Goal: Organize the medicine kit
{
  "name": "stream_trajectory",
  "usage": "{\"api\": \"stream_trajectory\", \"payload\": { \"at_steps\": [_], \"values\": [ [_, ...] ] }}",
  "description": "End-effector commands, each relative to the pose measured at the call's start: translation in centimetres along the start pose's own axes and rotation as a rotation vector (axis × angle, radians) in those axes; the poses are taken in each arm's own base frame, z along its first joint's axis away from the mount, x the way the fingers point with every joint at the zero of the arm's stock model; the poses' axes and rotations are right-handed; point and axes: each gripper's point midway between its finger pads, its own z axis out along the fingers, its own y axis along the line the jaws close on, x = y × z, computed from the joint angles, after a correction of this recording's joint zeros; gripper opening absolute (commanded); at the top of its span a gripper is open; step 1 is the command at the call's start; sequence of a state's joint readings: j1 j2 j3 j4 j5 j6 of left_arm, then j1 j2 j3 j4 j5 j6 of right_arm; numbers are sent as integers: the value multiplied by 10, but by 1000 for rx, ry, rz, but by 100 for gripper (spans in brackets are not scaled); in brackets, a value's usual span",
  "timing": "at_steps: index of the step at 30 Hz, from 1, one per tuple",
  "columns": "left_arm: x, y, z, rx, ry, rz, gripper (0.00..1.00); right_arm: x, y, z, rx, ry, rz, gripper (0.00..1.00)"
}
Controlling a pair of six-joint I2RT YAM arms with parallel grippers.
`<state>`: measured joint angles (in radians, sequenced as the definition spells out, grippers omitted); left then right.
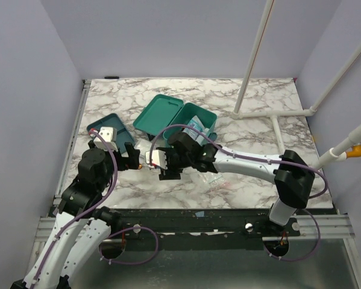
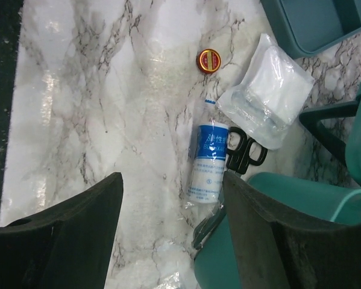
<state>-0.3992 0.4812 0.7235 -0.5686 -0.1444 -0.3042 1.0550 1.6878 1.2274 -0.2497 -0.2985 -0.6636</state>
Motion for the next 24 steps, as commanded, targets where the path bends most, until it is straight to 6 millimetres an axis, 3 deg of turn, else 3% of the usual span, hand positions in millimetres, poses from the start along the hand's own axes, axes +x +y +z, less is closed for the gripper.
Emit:
{"api": "stream_trajectory", "payload": {
  "at_steps": [1, 7, 17, 24],
  "values": [
    [-11, 5, -7, -27, -46, -17, 99, 15, -10, 22, 60, 61, -43, 69],
    [-14, 6, -10, -37, -61, -28, 99, 39, -17, 45, 96, 173, -63, 67],
    [-16, 7, -13, -41, -75, -27, 99, 57, -41, 63, 218, 242, -69, 66],
    [-16, 5, -14, -34, -77, -24, 99, 68, -38, 74, 203, 272, -52, 61]
  ]
}}
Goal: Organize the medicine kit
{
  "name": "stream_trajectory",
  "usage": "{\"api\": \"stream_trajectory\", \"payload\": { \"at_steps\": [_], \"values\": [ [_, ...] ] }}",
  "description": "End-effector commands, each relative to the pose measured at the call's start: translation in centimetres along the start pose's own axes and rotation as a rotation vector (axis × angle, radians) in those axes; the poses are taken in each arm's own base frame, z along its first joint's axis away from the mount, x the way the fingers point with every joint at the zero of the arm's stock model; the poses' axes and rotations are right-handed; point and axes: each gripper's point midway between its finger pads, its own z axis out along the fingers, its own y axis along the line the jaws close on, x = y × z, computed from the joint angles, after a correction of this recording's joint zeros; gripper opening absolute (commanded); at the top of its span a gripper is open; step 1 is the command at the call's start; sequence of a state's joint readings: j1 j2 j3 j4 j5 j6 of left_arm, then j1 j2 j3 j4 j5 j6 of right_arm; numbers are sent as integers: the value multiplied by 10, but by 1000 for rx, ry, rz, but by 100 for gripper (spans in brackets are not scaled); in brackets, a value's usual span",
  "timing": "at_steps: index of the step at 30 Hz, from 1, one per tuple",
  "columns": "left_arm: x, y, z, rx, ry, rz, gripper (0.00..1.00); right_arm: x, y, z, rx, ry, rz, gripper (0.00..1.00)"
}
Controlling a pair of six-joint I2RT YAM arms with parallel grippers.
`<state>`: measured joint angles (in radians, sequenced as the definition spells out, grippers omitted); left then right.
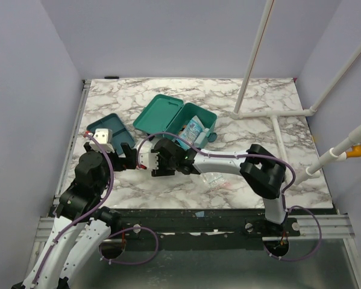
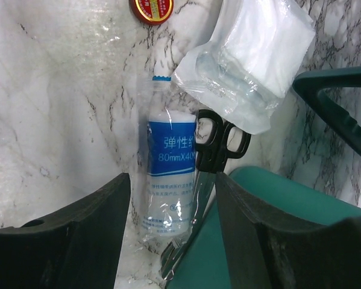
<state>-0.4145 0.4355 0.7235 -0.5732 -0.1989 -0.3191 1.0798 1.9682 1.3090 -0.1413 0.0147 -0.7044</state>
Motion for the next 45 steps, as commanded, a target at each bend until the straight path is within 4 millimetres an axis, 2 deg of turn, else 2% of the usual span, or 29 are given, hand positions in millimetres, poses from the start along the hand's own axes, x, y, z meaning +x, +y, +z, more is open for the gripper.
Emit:
{"api": "stream_trajectory", "payload": {
  "at_steps": [1, 7, 15, 18, 25, 28, 32, 41, 45],
  "values": [
    [-8, 0, -5, -4, -27, -7, 99, 0, -4, 11, 31, 24, 0, 60],
    [-8, -1, -6, 2, -26, -5, 99, 8, 5, 18, -2, 51, 9, 48],
    [-8, -3, -5, 6, -23, -4, 98, 9, 7, 19, -15, 59, 15, 10],
    [-8, -1, -5, -1, -23, -4, 99, 3, 6, 15, -19, 42, 20, 1],
    [-8, 2, -5, -22, -24, -7, 99, -14, 8, -9, -29, -51, 67, 1],
    [-8, 2, -5, -22, -22, -7, 99, -30, 5, -26, -22, -125, 114, 1],
    [-8, 7, -5, -47, -24, -1, 99, -38, 7, -46, -37, -161, 160, 1],
    [-7, 5, -4, -36, -20, 1, 98, -60, 9, -107, -61, -267, 254, 1],
    [-6, 3, -3, -27, -16, 2, 99, -65, -9, -133, 25, -297, 301, 1]
  ]
}}
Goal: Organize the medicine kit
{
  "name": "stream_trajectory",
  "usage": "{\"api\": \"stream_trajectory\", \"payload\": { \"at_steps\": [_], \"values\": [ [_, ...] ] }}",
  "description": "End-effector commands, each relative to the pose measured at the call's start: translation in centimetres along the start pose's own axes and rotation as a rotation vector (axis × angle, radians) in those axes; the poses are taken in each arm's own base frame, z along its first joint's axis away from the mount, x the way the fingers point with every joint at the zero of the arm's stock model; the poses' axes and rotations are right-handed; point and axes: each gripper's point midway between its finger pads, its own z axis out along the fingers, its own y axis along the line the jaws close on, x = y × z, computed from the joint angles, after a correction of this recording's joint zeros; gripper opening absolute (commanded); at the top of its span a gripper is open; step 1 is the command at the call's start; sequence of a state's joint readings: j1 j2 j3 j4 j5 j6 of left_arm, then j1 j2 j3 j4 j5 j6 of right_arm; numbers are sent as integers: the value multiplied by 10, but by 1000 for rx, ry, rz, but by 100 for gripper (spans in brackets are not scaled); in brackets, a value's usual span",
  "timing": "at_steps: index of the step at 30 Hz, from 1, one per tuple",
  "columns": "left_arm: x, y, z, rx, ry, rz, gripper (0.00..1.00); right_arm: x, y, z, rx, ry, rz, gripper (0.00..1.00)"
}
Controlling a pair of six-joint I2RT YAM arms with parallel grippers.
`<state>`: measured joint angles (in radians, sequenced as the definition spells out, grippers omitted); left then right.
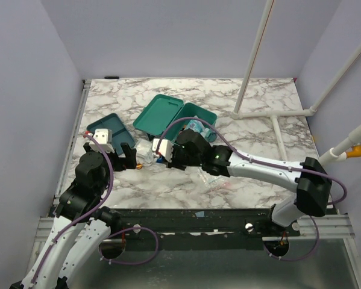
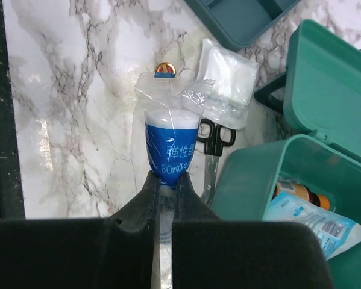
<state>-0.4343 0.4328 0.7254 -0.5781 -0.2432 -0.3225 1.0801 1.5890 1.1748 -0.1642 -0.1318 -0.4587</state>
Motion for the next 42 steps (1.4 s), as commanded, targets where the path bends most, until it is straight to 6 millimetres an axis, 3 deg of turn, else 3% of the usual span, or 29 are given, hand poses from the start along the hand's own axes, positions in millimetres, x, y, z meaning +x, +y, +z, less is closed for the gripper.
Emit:
{"api": "stream_trajectory", "payload": {
  "at_steps": [1, 8, 15, 24, 29, 37, 42],
  "values": [
    [-5, -1, -2, 1, -5, 0, 99, -13, -9, -26, 69, -27, 82, 1],
    [-4, -2, -1, 6, -1, 2, 99, -8, -53, -45, 225, 28, 158, 1],
    [-2, -3, 0, 10, 5, 5, 98, 15, -96, -47, 328, 129, 277, 1],
    [-2, -5, 0, 21, 5, 4, 99, 51, -129, -36, 344, 217, 352, 1],
    [-3, -5, -1, 26, 1, 3, 99, 74, -134, -23, 292, 255, 383, 1],
    [-2, -8, -2, 39, 2, 7, 99, 105, -115, 7, 172, 343, 441, 1],
    [-2, -10, -2, 47, 1, 9, 98, 114, -101, 12, 114, 371, 466, 3]
  ]
}}
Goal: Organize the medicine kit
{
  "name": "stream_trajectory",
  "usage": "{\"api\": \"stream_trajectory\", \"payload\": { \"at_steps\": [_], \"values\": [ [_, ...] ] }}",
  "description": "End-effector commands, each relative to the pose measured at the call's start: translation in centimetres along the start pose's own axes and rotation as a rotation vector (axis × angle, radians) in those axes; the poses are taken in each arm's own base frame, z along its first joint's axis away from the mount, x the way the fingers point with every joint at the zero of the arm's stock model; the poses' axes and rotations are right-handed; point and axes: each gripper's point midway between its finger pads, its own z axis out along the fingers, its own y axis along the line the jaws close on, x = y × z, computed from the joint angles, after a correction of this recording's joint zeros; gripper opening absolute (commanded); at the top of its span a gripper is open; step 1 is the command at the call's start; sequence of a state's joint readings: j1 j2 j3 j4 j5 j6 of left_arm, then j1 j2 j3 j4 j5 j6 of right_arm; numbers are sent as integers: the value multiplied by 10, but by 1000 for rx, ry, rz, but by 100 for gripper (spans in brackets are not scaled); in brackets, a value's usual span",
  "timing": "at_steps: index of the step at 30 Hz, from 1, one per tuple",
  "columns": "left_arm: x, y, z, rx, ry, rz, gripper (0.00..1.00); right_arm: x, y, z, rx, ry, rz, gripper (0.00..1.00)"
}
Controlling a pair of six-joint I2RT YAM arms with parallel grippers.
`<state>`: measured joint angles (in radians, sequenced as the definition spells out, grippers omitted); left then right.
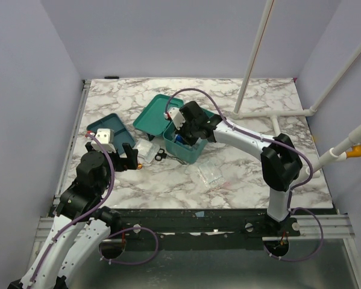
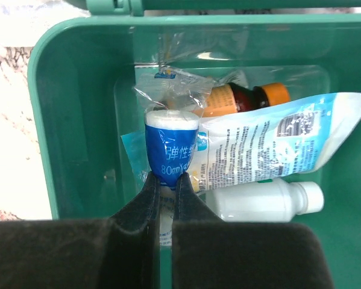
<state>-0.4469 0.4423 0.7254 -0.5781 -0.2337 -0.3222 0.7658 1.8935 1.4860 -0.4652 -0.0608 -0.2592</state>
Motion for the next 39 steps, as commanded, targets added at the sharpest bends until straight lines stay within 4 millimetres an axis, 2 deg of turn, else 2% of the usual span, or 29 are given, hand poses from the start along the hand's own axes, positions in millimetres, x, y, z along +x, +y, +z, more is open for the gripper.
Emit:
{"api": "stream_trajectory", "payload": {
  "at_steps": [1, 6, 10, 15, 25, 29, 31, 33, 34, 36, 37, 39],
  "values": [
    [-5, -6, -3, 29, -11, 4, 98, 6, 18, 0, -90, 32, 17, 6],
    [-5, -8, -3, 38, -11, 5, 98, 10, 16, -4, -71, 49, 25, 30],
    [-4, -8, -3, 42, -10, 5, 99, -4, 4, -18, -6, 1, 34, 40],
    [-4, -9, -3, 46, -10, 5, 98, -28, -11, -42, 73, -80, 48, 48],
    [-3, -11, -3, 56, -9, 6, 99, -65, -53, -90, 317, -262, 119, 54],
    [-3, -10, -4, 56, -10, 4, 99, -76, -62, -104, 371, -321, 178, 55],
    [-4, -11, -4, 58, -10, 4, 99, -83, -57, -110, 337, -326, 183, 55],
    [-3, -10, -4, 56, -10, 4, 99, -90, -43, -113, 255, -341, 159, 55],
    [-3, -11, -3, 56, -8, 5, 99, -94, -36, -116, 207, -359, 147, 58],
    [-3, -10, -3, 53, -8, 5, 99, -101, -21, -124, 126, -397, 127, 76],
    [-3, -10, -3, 51, -9, 5, 99, -105, -12, -129, 79, -416, 117, 79],
    [-3, -10, -2, 49, -6, 4, 98, -110, 4, -134, 23, -433, 93, 79]
  ]
}}
